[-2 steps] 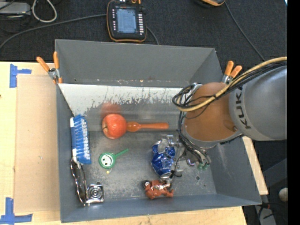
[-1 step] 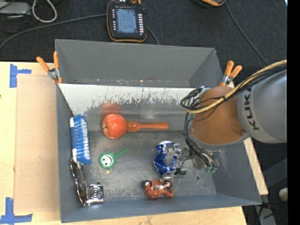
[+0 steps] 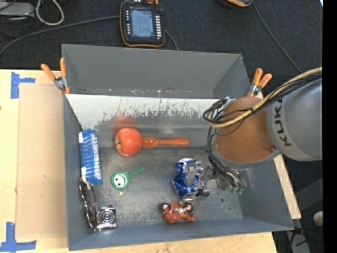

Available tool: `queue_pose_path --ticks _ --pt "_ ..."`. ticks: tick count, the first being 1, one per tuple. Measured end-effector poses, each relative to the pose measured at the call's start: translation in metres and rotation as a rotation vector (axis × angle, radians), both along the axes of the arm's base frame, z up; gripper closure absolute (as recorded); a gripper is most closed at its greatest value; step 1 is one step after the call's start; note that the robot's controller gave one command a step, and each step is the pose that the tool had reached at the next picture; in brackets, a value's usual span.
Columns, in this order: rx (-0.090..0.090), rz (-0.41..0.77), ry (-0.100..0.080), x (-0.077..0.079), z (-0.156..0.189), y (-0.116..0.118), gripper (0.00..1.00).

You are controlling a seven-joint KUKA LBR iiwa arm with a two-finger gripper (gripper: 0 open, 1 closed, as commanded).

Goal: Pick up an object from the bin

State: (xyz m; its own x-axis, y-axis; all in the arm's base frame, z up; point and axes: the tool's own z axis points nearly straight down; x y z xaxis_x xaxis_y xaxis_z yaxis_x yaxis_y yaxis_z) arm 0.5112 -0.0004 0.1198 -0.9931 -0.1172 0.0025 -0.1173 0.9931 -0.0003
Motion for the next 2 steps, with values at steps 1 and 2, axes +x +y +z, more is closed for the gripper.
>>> queue_pose_path --ticks 1,2 --pt "0.001 -0.040 -0.004 0.003 0.066 0.004 1.00" --pt "0.001 -0.011 0.010 -0.014 0.077 -0.010 1.00"
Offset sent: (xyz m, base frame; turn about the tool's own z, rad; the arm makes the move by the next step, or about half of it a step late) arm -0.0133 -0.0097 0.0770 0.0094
